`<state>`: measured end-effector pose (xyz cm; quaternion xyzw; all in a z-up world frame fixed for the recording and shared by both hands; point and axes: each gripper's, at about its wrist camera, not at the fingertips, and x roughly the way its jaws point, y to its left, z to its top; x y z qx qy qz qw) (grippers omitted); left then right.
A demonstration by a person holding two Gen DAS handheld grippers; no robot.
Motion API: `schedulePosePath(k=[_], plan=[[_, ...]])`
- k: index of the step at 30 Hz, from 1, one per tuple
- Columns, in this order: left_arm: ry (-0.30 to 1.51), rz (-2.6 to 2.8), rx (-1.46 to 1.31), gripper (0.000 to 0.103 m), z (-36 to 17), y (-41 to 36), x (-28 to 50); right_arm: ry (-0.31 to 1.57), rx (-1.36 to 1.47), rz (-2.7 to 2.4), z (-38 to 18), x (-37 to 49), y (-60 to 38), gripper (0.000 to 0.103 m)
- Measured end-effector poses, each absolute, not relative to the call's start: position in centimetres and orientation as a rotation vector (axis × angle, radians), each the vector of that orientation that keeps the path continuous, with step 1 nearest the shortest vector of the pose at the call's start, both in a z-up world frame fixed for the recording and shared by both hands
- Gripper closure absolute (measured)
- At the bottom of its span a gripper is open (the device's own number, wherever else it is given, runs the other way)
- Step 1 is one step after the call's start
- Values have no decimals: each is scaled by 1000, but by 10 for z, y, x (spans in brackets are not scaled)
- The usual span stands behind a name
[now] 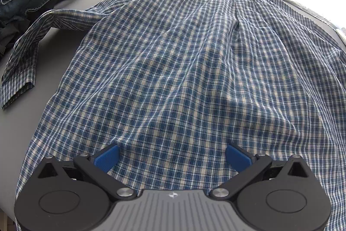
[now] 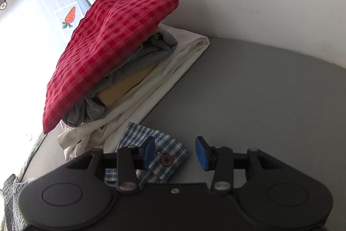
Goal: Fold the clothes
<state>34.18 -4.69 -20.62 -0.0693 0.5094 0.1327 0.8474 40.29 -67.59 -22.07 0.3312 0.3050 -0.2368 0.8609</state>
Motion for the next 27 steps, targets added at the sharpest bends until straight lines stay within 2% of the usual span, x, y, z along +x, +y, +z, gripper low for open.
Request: schedulePosePath(k=[4, 5, 6, 7, 9, 14, 17, 20, 24, 27], plan=[[1061, 288, -149, 0, -207, -48, 340, 706, 621, -416, -223, 423, -674, 59], [1059, 289, -149, 0, -207, -48, 340, 723, 593, -401, -222, 426, -671, 64], [1057, 291, -150, 0, -207, -48, 340, 741, 565, -393, -220, 427, -667, 82], [1056, 293, -151, 0, -207, -48, 340, 759, 536, -384, -218, 428, -663, 94], [1055, 295, -153, 0, -207, -49, 340, 719, 495, -396, -207, 418, -654, 97], [1058, 306, -159, 0, -206, -49, 341, 518, 612, -577, -167, 360, -643, 98], [1065, 307, -162, 0, -206, -48, 343, 539, 618, -653, -168, 352, -642, 98], [1073, 297, -159, 0, -205, -47, 344, 675, 568, -719, -188, 362, -642, 96], [1063, 302, -160, 0, -205, -47, 343, 708, 416, -784, -193, 365, -629, 79], [1057, 307, -161, 0, -205, -49, 343, 617, 181, -727, -178, 370, -606, 79]])
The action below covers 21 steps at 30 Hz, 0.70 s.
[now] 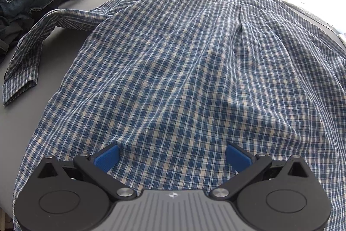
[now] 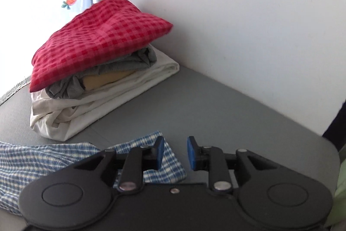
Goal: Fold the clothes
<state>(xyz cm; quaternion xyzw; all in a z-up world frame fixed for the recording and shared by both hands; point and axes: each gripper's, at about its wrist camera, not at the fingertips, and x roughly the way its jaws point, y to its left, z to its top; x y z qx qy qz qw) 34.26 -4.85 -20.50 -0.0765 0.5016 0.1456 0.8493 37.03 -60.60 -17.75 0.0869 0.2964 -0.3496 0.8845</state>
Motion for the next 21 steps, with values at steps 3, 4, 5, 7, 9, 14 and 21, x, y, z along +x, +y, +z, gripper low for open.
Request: schedulePosePath(k=[3, 4, 5, 7, 9, 14, 21], plan=[[1060, 308, -163, 0, -204, -49, 344, 581, 77, -565, -172, 381, -584, 82], [1058, 309, -163, 0, -204, -49, 344, 596, 53, -509, -175, 388, -577, 82], [1055, 310, -163, 0, -205, -49, 343, 616, 38, -470, -180, 393, -571, 83], [1047, 313, -164, 0, -205, -50, 342, 667, 51, -431, -193, 400, -564, 83], [1031, 321, -166, 0, -206, -51, 340, 745, 152, -439, -212, 402, -569, 83], [1012, 337, -172, 0, -207, -52, 339, 769, 180, -493, -227, 388, -587, 75], [1011, 354, -192, 0, -205, -52, 338, 807, 98, -385, -227, 378, -570, 36]])
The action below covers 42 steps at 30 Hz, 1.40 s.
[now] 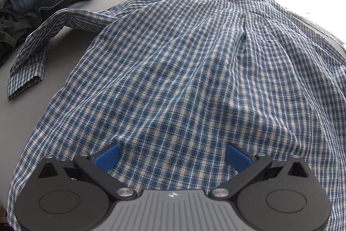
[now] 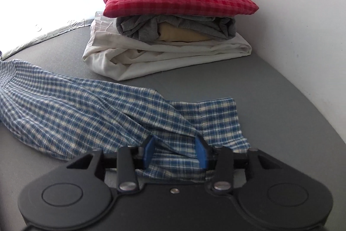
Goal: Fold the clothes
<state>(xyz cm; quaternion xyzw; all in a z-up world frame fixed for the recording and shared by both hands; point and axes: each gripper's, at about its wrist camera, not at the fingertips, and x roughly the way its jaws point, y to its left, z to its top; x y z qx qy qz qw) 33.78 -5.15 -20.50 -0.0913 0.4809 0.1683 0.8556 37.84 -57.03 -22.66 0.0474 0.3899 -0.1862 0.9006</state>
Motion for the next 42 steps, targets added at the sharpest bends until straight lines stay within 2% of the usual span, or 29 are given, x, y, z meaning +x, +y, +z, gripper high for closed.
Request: schedulePosePath(k=[1, 2, 8, 16, 25, 34, 35, 37, 39, 40, 42], plan=[[1016, 351, -193, 0, -204, -50, 338, 802, 104, -355, -223, 376, -564, 8], [1017, 349, -194, 0, -204, -49, 337, 785, 114, -329, -220, 374, -558, 0], [923, 417, -348, 0, -186, -22, 296, 679, 168, -133, -194, 370, -501, 0], [818, 605, -418, 0, -172, 93, 243, 635, 127, 41, -176, 380, -369, 0], [807, 572, -365, 0, -181, 200, 249, 763, 165, -65, -233, 366, -256, 0], [864, 402, -273, 2, -198, 244, 294, 695, 69, -215, -246, 346, -235, 0], [864, 387, -276, 4, -200, 248, 298, 695, 68, -215, -245, 346, -235, 0], [866, 364, -284, 15, -203, 253, 304, 695, 66, -216, -246, 347, -235, 0], [888, 380, -300, 39, -205, 259, 308, 694, 65, -219, -247, 346, -233, 0], [900, 392, -309, 47, -205, 262, 309, 693, 66, -222, -248, 346, -233, 0], [865, 418, -350, 77, -198, 272, 303, 691, 69, -231, -248, 346, -231, 0]])
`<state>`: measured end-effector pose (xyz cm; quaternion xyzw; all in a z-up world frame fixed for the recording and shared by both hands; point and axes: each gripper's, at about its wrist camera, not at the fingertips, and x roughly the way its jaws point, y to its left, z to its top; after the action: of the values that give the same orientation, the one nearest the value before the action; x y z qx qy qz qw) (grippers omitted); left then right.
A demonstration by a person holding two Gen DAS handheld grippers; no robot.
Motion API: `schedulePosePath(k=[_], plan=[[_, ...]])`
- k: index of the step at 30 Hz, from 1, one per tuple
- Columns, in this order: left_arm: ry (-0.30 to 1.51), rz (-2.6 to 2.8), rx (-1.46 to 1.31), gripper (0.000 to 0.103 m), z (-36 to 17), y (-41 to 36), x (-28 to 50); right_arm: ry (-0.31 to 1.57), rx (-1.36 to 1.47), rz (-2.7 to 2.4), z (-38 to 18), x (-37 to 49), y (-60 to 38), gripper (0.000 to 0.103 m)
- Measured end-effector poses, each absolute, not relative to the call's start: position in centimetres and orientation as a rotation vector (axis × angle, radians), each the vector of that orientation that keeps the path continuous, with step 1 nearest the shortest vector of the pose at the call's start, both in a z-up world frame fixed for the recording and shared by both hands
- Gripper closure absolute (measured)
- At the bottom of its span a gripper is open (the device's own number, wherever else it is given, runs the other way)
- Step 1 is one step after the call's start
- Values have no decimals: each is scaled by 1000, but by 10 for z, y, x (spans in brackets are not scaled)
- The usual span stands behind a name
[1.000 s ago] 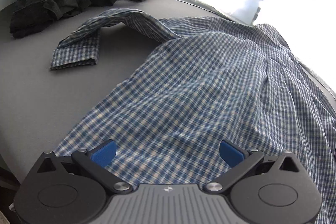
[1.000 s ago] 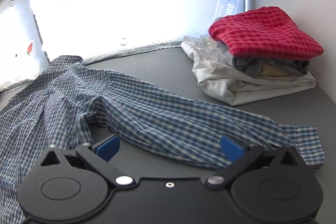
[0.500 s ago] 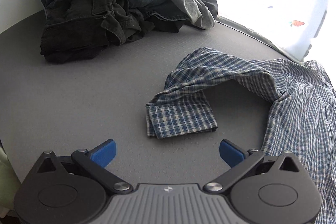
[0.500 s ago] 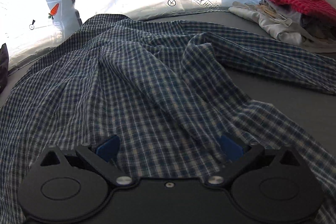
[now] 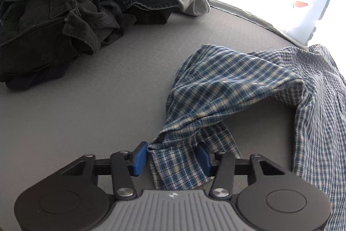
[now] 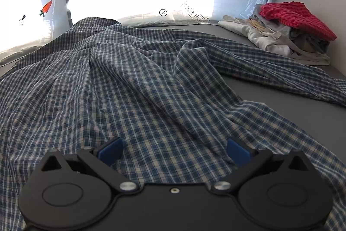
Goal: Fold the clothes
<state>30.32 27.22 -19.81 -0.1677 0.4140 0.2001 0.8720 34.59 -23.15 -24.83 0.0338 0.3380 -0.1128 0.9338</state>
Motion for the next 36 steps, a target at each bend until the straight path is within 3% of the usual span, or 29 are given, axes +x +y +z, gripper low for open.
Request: schedulePosePath(k=[3, 12, 22, 25, 27, 31, 33, 36], plan=[[757, 468, -364, 91, -176, 290, 288, 677, 72, -251, -249, 343, -229, 0], [536, 470, 67, 91, -118, 256, 281, 675, 73, -253, -250, 342, -230, 0], [776, 81, 236, 88, -204, 171, 308, 675, 75, -253, -250, 342, -230, 0], [788, 87, 154, 83, -213, 174, 311, 675, 77, -255, -250, 343, -230, 0], [799, 82, 30, 73, -209, 185, 313, 674, 77, -255, -250, 342, -230, 0], [782, 90, -214, 67, -192, 206, 304, 674, 78, -254, -250, 342, -230, 0], [733, 112, -341, 58, -180, 219, 290, 674, 79, -254, -250, 342, -230, 0], [710, 177, -530, 55, -172, 244, 273, 674, 79, -254, -250, 342, -230, 0]])
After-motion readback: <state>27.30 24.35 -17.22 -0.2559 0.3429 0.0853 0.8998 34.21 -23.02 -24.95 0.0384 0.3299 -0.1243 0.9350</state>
